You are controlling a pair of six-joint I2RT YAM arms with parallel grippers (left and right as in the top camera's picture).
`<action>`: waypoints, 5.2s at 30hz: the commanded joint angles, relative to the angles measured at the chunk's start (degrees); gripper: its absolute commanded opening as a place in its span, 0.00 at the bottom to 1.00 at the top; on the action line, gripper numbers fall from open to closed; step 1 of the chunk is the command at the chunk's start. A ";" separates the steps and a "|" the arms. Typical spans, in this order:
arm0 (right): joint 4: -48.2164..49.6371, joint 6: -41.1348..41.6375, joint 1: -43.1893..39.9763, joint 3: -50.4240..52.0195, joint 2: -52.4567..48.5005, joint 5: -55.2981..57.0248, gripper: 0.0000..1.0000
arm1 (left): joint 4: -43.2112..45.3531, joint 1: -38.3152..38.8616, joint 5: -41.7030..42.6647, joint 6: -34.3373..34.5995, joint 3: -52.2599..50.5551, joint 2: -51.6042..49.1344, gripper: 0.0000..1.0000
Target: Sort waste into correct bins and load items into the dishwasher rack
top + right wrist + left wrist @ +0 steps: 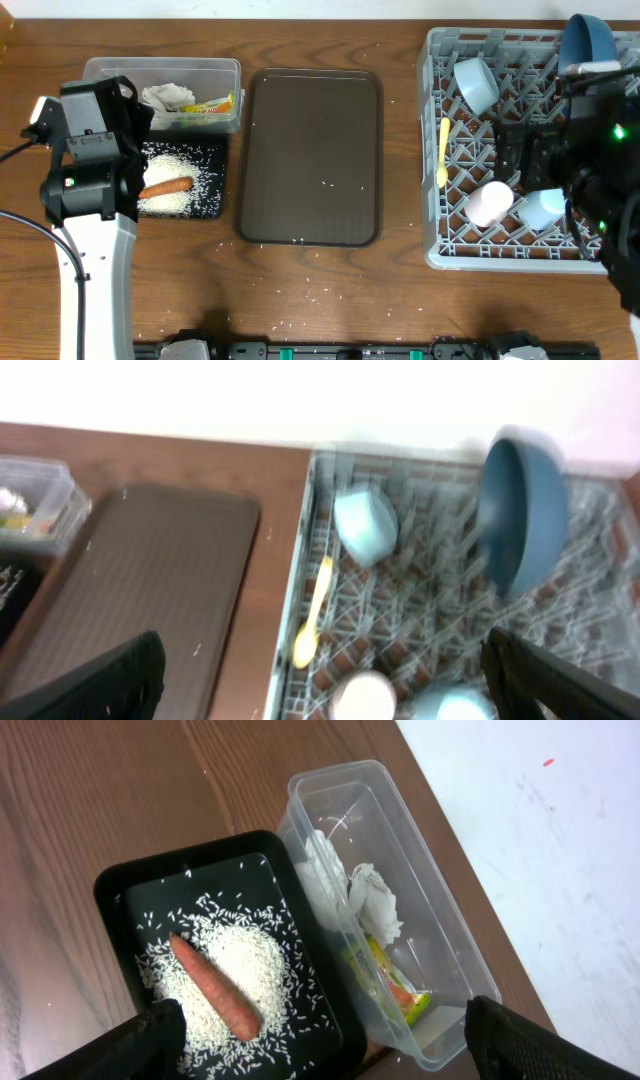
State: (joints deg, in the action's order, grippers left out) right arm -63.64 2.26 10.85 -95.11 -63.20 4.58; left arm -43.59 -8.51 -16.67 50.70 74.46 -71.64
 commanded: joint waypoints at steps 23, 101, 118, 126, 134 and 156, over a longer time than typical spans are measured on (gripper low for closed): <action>67.49 -5.51 -13.09 88.78 54.95 -14.08 0.99 | -0.28 -0.04 -0.44 -1.16 0.74 -0.22 0.91; 60.17 -5.53 -12.81 94.79 62.71 -13.84 0.99 | -10.47 4.11 -2.47 -2.89 -25.57 40.98 0.91; 60.17 -5.53 -12.81 94.79 62.71 -13.84 0.99 | 36.17 6.62 27.67 -56.43 -61.00 63.17 0.91; 60.17 -5.53 -12.81 94.79 62.71 -13.84 0.99 | 37.73 6.62 22.36 -56.22 -69.57 71.19 0.91; 60.17 -5.53 -12.81 94.79 62.71 -13.84 0.99 | 38.91 6.62 21.35 -55.69 -73.81 71.49 0.91; 60.17 -5.53 -12.81 94.79 62.71 -13.84 0.99 | 40.00 6.67 21.09 -54.53 -74.20 71.28 0.92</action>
State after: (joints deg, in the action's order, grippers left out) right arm -3.22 -3.99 -2.02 -0.40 -0.73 -9.02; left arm -2.92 -2.13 4.51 -4.32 1.91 -0.62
